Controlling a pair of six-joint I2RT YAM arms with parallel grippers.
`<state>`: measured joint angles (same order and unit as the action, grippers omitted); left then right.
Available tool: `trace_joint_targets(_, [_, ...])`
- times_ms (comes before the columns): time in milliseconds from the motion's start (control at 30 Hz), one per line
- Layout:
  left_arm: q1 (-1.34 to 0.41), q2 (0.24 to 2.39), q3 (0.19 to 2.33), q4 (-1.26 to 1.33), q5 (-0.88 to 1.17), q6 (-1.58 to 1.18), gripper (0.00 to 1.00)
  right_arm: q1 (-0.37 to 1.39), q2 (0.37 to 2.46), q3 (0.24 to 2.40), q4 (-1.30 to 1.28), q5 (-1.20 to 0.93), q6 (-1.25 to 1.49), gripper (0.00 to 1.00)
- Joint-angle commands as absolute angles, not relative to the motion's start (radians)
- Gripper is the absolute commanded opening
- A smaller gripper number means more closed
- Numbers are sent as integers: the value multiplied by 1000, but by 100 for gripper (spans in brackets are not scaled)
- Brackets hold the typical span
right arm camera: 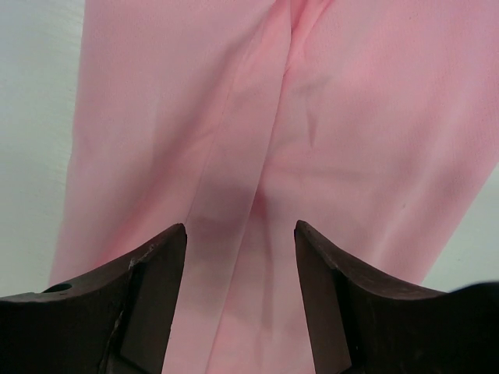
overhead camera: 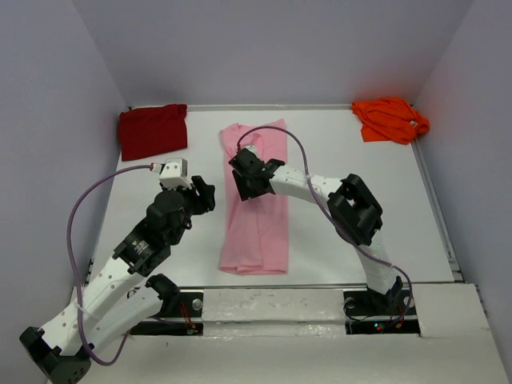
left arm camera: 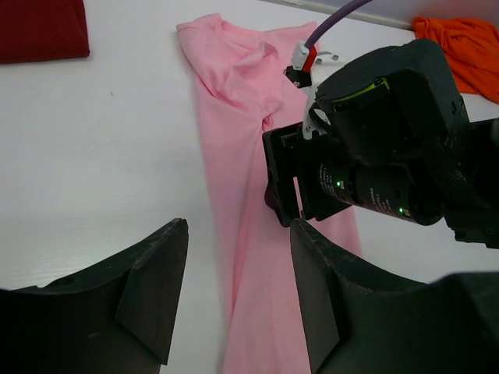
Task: Fold and stack the t-shirts
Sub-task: Fold the tshirt
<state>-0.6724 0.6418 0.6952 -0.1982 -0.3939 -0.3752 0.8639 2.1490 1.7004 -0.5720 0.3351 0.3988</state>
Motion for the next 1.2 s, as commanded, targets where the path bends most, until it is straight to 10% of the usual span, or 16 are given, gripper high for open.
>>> trace_joint_targets(0, [-676,637,689,-141,-416,-365,64,848,2164,1765,-577,337,367,64])
trace_joint_targets(767, [-733,612,684,-143,-436,-359,64,560,2592,2555,-758,141,224,65])
trace_joint_targets(1167, [-735,634,687,-141,-437,-353,64,591,2396,2122,-614,40,233,62])
